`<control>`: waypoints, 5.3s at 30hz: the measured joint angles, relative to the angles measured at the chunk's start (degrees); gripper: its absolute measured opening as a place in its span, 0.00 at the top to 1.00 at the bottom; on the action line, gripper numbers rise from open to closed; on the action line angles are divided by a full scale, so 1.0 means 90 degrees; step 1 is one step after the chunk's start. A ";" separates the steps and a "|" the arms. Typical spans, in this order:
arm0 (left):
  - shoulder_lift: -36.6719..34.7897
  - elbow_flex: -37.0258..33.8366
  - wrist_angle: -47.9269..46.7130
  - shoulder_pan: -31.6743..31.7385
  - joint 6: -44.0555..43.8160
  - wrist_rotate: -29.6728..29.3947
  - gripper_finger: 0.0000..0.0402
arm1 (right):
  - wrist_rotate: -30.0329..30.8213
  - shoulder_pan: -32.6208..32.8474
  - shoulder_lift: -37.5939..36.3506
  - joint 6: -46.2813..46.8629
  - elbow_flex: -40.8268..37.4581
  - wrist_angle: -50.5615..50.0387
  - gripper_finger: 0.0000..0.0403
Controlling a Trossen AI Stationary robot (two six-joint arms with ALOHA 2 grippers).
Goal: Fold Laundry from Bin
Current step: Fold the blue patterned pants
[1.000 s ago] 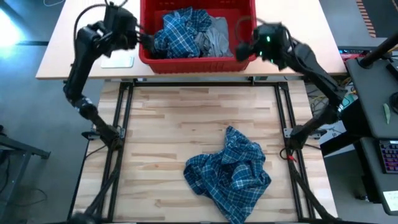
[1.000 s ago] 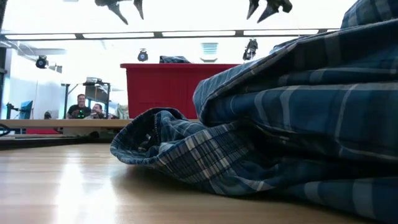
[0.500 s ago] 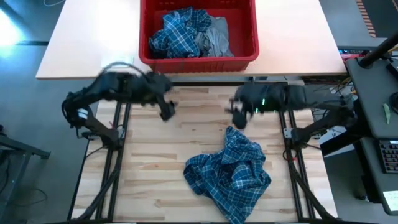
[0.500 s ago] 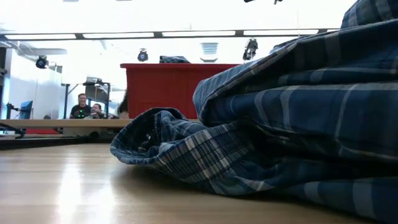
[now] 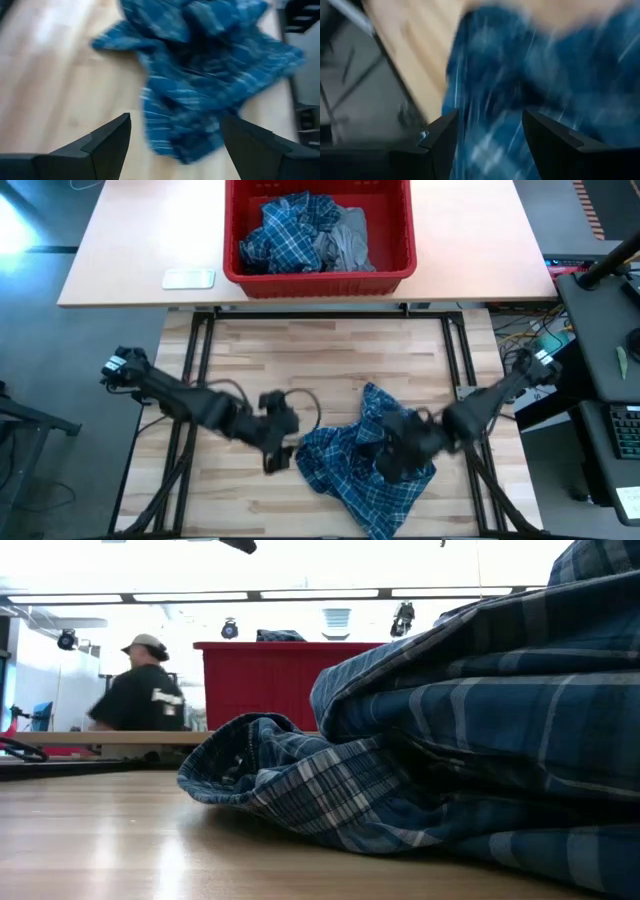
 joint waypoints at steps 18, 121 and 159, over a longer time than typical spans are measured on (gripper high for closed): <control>0.0479 -0.1542 0.0737 -0.0719 -0.1838 0.1031 0.30 | -0.0348 0.0700 0.1997 -0.1372 0.0005 -0.1054 0.56; 0.1956 -0.2506 0.2864 0.0367 -0.2840 -0.1356 0.48 | 0.2157 -0.0571 -0.0095 -0.3904 0.0206 0.0541 0.52; -0.0684 0.2980 0.1016 0.1599 0.2829 -0.2265 1.00 | 0.3228 -0.1149 -0.0177 -0.7988 0.2297 0.2052 0.52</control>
